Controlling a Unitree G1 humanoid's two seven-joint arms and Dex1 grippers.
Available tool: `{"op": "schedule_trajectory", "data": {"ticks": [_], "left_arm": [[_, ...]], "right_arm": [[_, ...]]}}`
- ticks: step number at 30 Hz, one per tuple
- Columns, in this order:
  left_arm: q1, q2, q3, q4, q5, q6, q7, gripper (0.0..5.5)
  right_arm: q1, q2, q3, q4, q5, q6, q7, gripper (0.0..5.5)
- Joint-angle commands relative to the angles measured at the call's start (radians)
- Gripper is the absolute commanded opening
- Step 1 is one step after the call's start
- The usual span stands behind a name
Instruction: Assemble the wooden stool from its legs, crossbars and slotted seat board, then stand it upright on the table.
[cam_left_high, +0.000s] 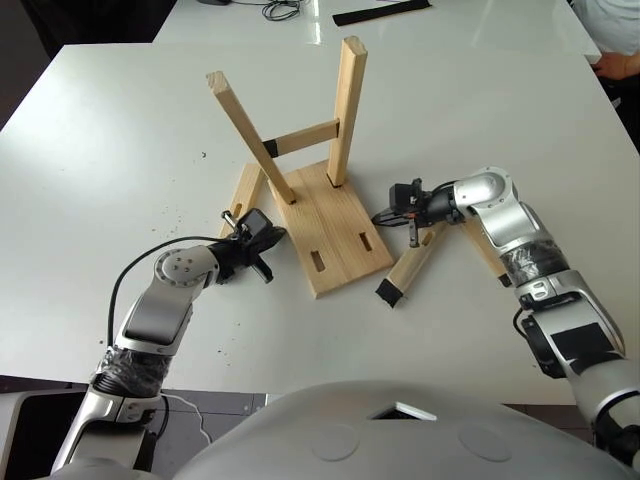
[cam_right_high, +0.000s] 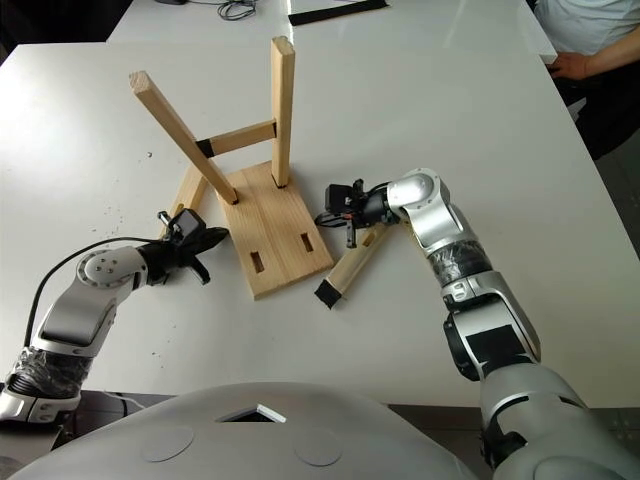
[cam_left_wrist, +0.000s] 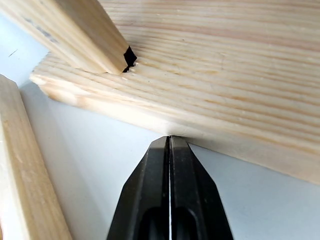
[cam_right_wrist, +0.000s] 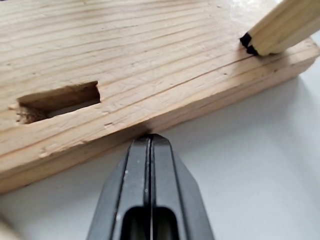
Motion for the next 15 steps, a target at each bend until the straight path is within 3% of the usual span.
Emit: {"op": "schedule_trajectory", "data": {"ticks": [1,15], "left_arm": [[0.026,-0.032,-0.045,-0.005,-0.002,0.008,-0.007,0.00],[-0.043,-0.087,-0.075,0.025,-0.008,-0.005,-0.009,0.00]], "right_arm": [[0.100,0.003,0.034,-0.171,0.062,0.086,0.021,0.01],[0.175,-0.006,0.027,-0.262,0.107,0.190,-0.057,0.01]]}}
